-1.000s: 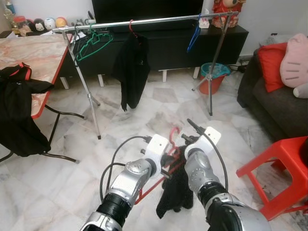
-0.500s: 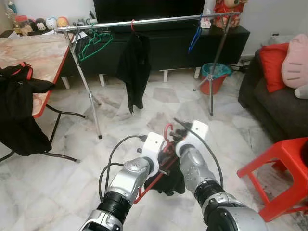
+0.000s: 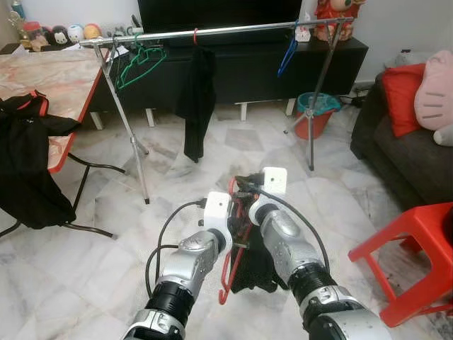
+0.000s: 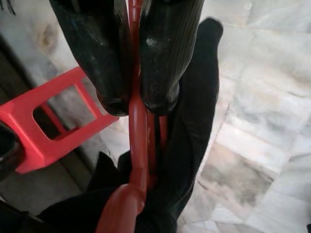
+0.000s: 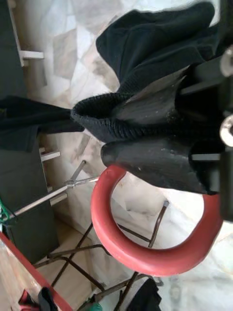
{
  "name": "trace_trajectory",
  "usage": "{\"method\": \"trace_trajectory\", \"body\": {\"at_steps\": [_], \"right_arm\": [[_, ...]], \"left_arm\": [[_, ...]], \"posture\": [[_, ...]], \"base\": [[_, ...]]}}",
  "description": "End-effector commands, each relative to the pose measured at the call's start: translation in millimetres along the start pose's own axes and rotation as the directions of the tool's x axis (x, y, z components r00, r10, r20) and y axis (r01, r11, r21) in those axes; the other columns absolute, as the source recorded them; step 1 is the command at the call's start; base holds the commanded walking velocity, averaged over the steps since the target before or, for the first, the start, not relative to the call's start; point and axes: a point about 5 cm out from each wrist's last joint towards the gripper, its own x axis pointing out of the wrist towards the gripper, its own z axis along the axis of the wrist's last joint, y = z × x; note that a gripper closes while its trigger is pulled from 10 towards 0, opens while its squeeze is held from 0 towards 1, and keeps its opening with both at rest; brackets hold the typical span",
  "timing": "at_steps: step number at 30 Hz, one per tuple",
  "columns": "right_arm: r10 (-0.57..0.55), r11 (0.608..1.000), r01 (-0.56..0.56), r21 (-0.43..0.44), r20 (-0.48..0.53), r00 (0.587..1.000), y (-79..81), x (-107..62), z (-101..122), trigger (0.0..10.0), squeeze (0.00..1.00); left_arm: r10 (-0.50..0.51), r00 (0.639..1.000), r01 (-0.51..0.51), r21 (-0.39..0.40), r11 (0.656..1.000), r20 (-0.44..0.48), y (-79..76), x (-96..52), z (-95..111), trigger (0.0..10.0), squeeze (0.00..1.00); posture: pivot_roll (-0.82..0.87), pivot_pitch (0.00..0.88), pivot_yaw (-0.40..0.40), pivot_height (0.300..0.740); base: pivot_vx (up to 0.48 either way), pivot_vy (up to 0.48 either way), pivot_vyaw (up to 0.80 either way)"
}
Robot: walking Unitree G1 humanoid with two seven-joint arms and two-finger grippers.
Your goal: Hang hanger
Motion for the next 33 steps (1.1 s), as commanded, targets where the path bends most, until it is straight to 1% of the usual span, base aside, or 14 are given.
{"method": "trace_trajectory", "body": {"at_steps": [1, 2, 4, 7, 9, 13, 16, 18, 21, 23, 26, 28, 30, 33], "right_arm": [[0.051, 0.998, -0.052, -0.026, -0.033, 0.998, 6.1, -1.9, -6, 10.0, 0.00], [0.038, 0.998, -0.040, -0.045, -0.037, 0.999, 1.5, -4.3, -6, 10.0, 0.00], [0.033, 0.998, -0.035, -0.053, -0.040, 0.999, -0.6, -6.1, -6, 10.0, 0.00], [-0.023, 0.998, 0.020, -0.064, -0.044, 0.999, -10.6, -10.8, -8, 10.0, 0.00], [-0.094, 0.994, 0.092, -0.053, -0.051, 0.994, -24.2, -17.4, -10, 10.0, 0.00], [-0.140, 0.990, 0.139, -0.034, -0.032, 0.990, -36.5, -26.9, -10, 10.0, 0.00], [-0.098, 0.995, 0.097, -0.023, -0.027, 0.995, -34.4, -29.9, -11, 10.0, 0.00], [-0.025, 0.999, 0.025, -0.030, -0.023, 0.999, -25.5, -31.9, -11, 10.0, 0.00], [0.004, 1.000, -0.005, -0.031, -0.022, 1.000, -20.9, -32.2, -10, 10.0, 0.00], [0.065, 0.996, -0.067, -0.057, -0.029, 0.997, -12.1, -32.5, -10, 10.0, 0.00], [0.094, 0.991, -0.098, -0.090, -0.040, 0.995, -9.3, -33.1, -10, 10.0, 0.00], [0.107, 0.984, -0.114, -0.140, -0.054, 0.993, -11.2, -33.6, -10, 10.0, 0.00], [0.113, 0.978, -0.121, -0.172, -0.056, 0.992, -13.0, -33.6, -8, 10.0, 0.00], [0.104, 0.956, -0.115, -0.270, -0.057, 0.993, -21.5, -33.3, 0, 10.0, 0.00]], "left_arm": [[0.001, 0.995, -0.002, 0.008, 1.000, 0.096, -3.8, 3.5, 23, 10.0, 0.00], [0.011, 0.992, -0.011, 0.000, 1.000, 0.123, -2.9, 3.3, 26, 10.0, 0.00], [0.014, 0.991, -0.014, -0.007, 1.000, 0.133, -2.5, 3.3, 28, 10.0, 0.00], [0.021, 0.987, -0.020, -0.012, 1.000, 0.161, -0.7, 2.1, 32, 10.0, 0.00], [0.033, 0.982, -0.029, -0.022, 0.999, 0.185, 2.6, 0.7, 34, 10.0, 0.00], [0.051, 0.976, -0.046, -0.028, 0.999, 0.211, 7.8, -1.2, 36, 10.0, 0.00], [0.053, 0.973, -0.047, -0.033, 0.998, 0.224, 8.8, -1.2, 37, 10.0, 0.00], [0.047, 0.971, -0.039, -0.043, 0.998, 0.233, 7.7, -0.2, 39, 10.0, 0.00], [0.041, 0.971, -0.031, -0.046, 0.998, 0.234, 6.7, 0.4, 39, 10.0, 0.00], [0.012, 0.973, 0.001, -0.057, 0.998, 0.230, 2.3, 1.0, 38, 10.0, 0.00], [-0.020, 0.974, 0.035, -0.060, 0.998, 0.226, -1.3, 1.0, 36, 10.0, 0.00], [-0.107, 0.973, 0.120, -0.052, 0.991, 0.205, -9.6, 0.2, 32, 10.0, 0.00], [-0.158, 0.970, 0.169, -0.044, 0.985, 0.183, -14.4, -0.4, 29, 10.0, 0.00], [-0.266, 0.954, 0.270, -0.010, 0.963, 0.136, -22.4, -3.6, 22, 10.0, 0.00]], "posture": [[-0.08, 0.000, -0.018, 0.732], [-0.08, 0.000, -0.020, 0.732], [-0.08, 0.000, -0.020, 0.732], [-0.08, 0.000, -0.021, 0.732], [-0.08, 0.000, -0.021, 0.732], [-0.09, 0.000, -0.018, 0.732], [-0.09, 0.000, -0.016, 0.732], [-0.09, 0.000, -0.016, 0.732], [-0.09, 0.000, -0.017, 0.732], [-0.09, 0.000, -0.016, 0.732], [-0.09, 0.000, -0.016, 0.732], [-0.09, 0.000, -0.017, 0.732], [-0.09, 0.000, -0.018, 0.732], [-0.09, 0.000, -0.016, 0.732]], "base": [[0.000, 0.000, 0.00], [0.000, 0.000, 0.00], [0.000, 0.000, 0.00], [0.000, 0.000, 0.00], [0.000, 0.000, 0.00], [0.000, 0.000, 0.00], [0.000, 0.000, 0.00], [0.000, 0.000, 0.00], [0.000, 0.000, 0.00], [0.000, 0.000, 0.00], [0.000, 0.000, 0.00], [0.000, 0.000, 0.00], [0.000, 0.000, 0.00], [0.000, 0.000, 0.00]]}}
